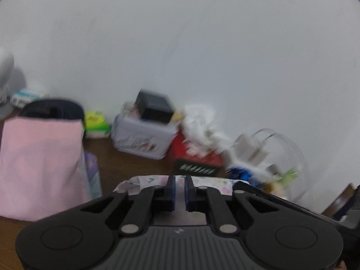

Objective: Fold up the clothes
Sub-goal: 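Carry the folded dress with both grippers onto the green-and-white floral bundle, then open both grippers and withdraw from the stacked dress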

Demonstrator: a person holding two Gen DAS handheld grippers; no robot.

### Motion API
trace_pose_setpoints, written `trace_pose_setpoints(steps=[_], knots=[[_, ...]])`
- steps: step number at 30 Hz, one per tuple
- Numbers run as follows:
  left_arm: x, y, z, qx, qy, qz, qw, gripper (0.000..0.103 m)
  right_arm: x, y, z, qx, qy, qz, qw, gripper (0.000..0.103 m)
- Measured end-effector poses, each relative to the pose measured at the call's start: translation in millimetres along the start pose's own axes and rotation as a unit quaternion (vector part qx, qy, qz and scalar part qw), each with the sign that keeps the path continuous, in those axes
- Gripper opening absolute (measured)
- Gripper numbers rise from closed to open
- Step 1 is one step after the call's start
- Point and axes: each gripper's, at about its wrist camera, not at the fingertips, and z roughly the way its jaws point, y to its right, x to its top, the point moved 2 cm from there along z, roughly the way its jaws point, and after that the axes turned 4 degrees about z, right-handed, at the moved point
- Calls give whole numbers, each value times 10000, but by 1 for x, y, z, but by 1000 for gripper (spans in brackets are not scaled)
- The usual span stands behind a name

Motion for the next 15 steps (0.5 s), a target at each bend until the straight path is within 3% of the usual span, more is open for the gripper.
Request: trace_pose_setpoints(steps=[4, 7, 10, 12, 15], knots=[[-7, -14, 8, -86, 10, -149, 9999, 6, -20, 4, 22, -118, -266, 11, 9996, 7], [0, -11, -8, -154, 111, -183, 9997, 10, -17, 0, 11, -175, -183, 34, 9997, 7], [12, 6, -36, -37, 253, 110, 9996, 16, -1, -10, -22, -345, 135, -98, 9993, 9], [13, 17, -63, 20, 324, 232, 9992, 30, 8, -20, -54, -261, 396, -119, 9988, 11], [-1, 33, -112, 273, 361, 390, 9982, 37, 5, -43, -112, -30, 709, -164, 9973, 23]])
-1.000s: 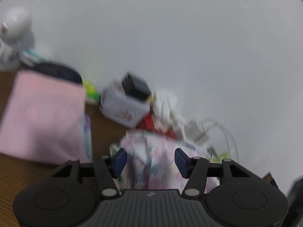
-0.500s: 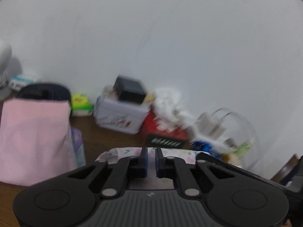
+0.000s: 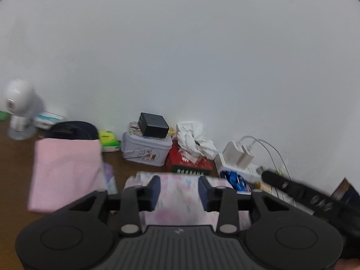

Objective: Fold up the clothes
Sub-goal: 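Open both grippers and withdraw from the stacked dress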

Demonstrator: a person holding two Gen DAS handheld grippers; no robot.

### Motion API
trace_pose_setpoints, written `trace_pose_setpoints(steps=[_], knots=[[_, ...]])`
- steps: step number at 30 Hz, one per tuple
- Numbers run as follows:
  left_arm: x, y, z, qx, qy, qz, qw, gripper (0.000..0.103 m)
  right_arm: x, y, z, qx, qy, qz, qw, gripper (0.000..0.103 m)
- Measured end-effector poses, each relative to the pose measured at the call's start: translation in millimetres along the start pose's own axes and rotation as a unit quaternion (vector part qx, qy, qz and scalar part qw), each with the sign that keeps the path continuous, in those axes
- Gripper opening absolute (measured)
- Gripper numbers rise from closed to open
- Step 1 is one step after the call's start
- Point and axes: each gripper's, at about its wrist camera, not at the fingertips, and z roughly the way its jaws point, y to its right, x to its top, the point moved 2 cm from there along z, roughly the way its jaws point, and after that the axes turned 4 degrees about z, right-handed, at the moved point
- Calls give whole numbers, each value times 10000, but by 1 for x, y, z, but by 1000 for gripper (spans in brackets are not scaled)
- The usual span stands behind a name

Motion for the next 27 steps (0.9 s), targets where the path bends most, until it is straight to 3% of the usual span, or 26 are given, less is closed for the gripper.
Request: trace_pose_setpoints(steps=[2, 4, 6, 9, 10, 12, 15, 19, 21, 27], knots=[[-9, 7, -34, 148, 33, 118, 9998, 41, -3, -16, -38, 29, 158, -124, 9998, 35], [-20, 12, -73, 198, 155, 245, 9994, 56, -9, -30, -73, 29, 259, -241, 9994, 47], [-32, 17, -108, 345, 361, 466, 9977, 73, -19, -43, -109, 43, 302, -293, 9991, 51], [-63, 27, -165, 627, 615, 760, 9932, 85, -42, -59, -158, 31, 158, -395, 9991, 75], [-76, 26, -182, 711, 653, 797, 9921, 89, -52, -64, -174, 2, 127, -473, 9988, 89], [-104, 23, -211, 921, 694, 844, 9897, 94, -76, -75, -202, -79, -13, -690, 9976, 103], [-151, 10, -235, 1363, 474, 815, 9862, 98, -122, -85, -231, -81, -314, -956, 9949, 103], [-214, -11, -242, 1981, 64, 794, 9770, 98, -187, -85, -236, -191, -926, -776, 9925, 103], [-235, -16, -247, 2047, -65, 769, 9758, 98, -217, -82, -238, -360, -1153, -695, 9902, 103], [-265, -35, -255, 2323, -1, 508, 9713, 102, -259, -82, -243, -602, -904, -924, 9898, 103]])
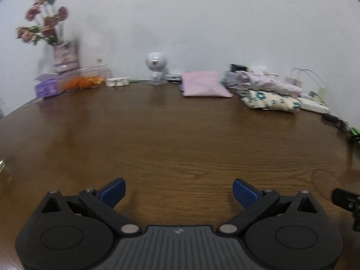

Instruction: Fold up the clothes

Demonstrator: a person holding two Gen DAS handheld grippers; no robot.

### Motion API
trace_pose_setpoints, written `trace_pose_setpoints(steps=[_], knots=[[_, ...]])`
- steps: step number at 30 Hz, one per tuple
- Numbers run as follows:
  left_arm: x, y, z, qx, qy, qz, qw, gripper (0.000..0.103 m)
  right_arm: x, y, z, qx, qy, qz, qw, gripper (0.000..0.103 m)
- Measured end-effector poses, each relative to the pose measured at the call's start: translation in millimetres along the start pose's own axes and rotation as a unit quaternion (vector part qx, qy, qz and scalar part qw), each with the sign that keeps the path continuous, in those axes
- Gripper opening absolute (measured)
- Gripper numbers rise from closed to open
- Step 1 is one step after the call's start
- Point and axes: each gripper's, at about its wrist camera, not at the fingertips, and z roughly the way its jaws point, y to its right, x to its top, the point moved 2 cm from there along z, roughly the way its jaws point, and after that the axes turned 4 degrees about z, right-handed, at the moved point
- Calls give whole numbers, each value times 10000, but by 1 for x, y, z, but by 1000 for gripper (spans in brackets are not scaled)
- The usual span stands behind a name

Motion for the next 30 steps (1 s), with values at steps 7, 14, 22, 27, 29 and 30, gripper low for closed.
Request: trace_pose_setpoints(steps=[7, 14, 22, 27, 29, 30], knots=[[-10, -5, 7, 48, -228, -147, 9996, 103, -15, 9, 7, 75, -96, 299, 9995, 103], [-6, 14, 20, -295, -432, 350, 9980, 103, -13, -3, 20, -227, -303, 58, 9993, 102], [-8, 36, 15, -512, -418, 432, 9969, 103, -5, -14, 33, -385, -369, 134, 9985, 103], [-9, 37, 14, -625, -402, 453, 9962, 103, -5, -11, 33, -353, -370, 135, 9986, 102], [-10, 36, 13, -653, -385, 452, 9961, 103, -5, -11, 33, -314, -371, 115, 9988, 102], [-10, 35, 13, -662, -380, 444, 9961, 103, -6, -11, 32, -305, -369, 114, 9988, 102]])
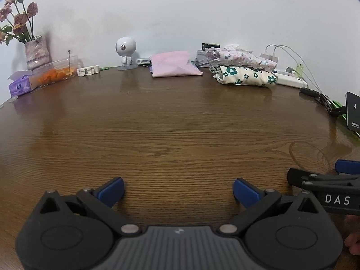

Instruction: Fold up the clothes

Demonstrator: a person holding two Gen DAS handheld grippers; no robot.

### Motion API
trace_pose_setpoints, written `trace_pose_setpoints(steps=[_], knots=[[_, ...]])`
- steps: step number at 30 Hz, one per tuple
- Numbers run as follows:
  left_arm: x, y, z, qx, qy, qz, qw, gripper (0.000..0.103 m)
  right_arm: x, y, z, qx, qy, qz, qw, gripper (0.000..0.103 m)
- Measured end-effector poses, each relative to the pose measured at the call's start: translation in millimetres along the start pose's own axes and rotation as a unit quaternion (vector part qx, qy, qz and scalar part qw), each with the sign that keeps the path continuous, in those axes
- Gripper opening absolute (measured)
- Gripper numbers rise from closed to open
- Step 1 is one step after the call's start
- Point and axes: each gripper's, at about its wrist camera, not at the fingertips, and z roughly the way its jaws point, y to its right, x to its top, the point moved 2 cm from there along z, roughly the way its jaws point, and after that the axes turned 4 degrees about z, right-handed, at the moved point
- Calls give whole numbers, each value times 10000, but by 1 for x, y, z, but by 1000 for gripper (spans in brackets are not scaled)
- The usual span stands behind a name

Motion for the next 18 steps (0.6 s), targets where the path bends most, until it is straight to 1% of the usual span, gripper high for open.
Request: trace_pose_setpoints(steps=[8, 13, 18], knots=[[-3, 0, -3, -78, 57, 21, 10000, 103, -1, -1, -2, 51, 3, -51, 10000, 103], [-2, 1, -1, -128, 28, 139, 9998, 103, -1, -1, -2, 55, 3, -46, 10000, 102], [7, -6, 10, 49, -71, 13, 10000, 103, 0, -2, -1, 31, -1, -46, 10000, 102]])
